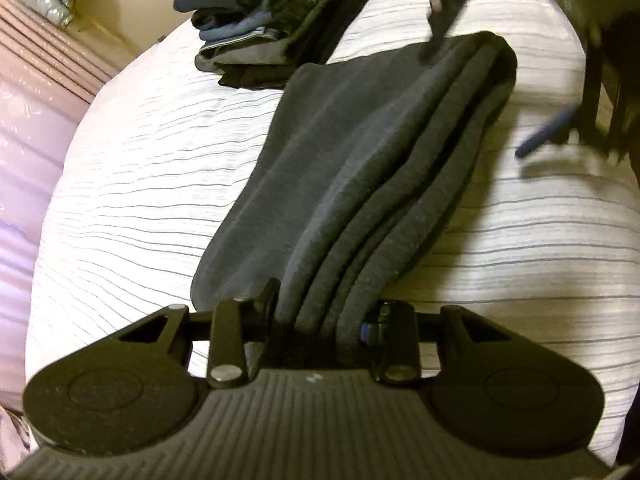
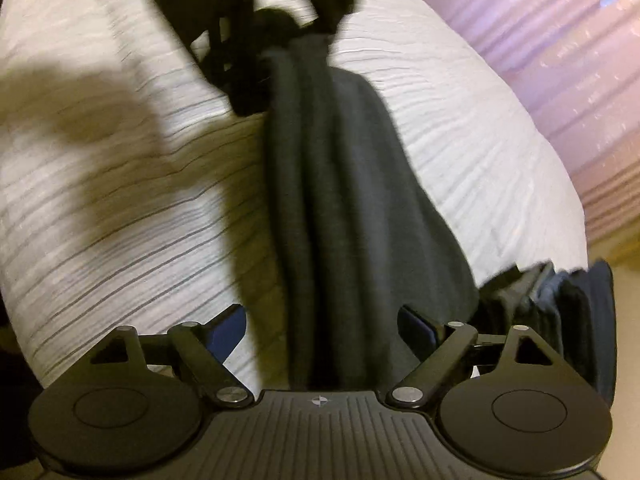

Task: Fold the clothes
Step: 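Grasp the hoodie end with the left gripper while the right gripper grasps the other end, lift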

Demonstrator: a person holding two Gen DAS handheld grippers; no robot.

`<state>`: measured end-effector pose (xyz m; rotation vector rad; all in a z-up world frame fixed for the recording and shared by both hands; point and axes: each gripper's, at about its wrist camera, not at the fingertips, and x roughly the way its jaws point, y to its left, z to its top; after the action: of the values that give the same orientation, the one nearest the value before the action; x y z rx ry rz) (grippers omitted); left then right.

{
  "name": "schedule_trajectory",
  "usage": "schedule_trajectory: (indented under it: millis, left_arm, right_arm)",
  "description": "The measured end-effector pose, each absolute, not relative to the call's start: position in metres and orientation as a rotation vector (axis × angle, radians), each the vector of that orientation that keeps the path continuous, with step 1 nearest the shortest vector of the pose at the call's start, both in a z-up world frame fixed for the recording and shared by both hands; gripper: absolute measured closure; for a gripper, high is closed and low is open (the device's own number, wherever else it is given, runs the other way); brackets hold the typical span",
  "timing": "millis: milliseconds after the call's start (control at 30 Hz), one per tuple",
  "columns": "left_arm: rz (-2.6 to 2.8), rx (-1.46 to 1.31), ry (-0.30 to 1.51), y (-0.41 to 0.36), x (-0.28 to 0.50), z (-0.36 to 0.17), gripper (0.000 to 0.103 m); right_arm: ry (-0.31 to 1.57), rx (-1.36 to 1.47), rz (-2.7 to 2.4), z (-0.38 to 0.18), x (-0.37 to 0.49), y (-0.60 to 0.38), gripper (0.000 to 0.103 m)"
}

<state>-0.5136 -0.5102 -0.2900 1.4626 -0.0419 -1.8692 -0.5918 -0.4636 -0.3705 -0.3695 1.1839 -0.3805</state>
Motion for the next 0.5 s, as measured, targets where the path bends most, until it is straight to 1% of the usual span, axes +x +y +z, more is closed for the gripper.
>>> schedule_trajectory:
  millis: [67, 100, 133, 167, 233, 267, 367, 500]
  left_arm:
    - [-1.879, 1.462, -0.03, -0.513, -0.512, -0.288, 0.071]
    - [-1.882, 1.463, -0.028, -0.511, -0.51, -0.288, 0.071]
    - [-1.884, 1.465, -0.029, -0.507, -0.509, -0.288, 0.07]
    - [-1.884, 1.477, -0.043, -0.503, -0.509, -0.289, 0.07]
    - [-1.883, 1.515, -0.095, -0.495, -0.512, -0.291, 0.07]
    - [-1.881, 1.534, -0.121, -0.491, -0.513, -0.292, 0.071]
    - [-1.876, 1.573, -0.209, -0.478, -0.514, -0.287, 0.072]
    - [-1.86, 1.576, -0.275, -0.468, -0.507, -0.262, 0.074]
  right_arm:
    - [1.203, -0.431, -0.39, -0.386, -0.586, -0.464, 0.018]
    - [1.215, -0.462, -0.402, -0.393, -0.585, -0.466, 0.023]
    - [1.23, -0.478, -0.418, -0.397, -0.585, -0.469, 0.033]
    - [1.232, -0.48, -0.419, -0.392, -0.586, -0.469, 0.054]
    - [1.235, -0.483, -0.422, -0.384, -0.589, -0.471, 0.063]
    - [1.237, -0.485, -0.423, -0.38, -0.591, -0.472, 0.069]
    - [1.242, -0.477, -0.424, -0.361, -0.594, -0.473, 0.072]
    - [1.233, -0.47, -0.43, -0.318, -0.588, -0.471, 0.073]
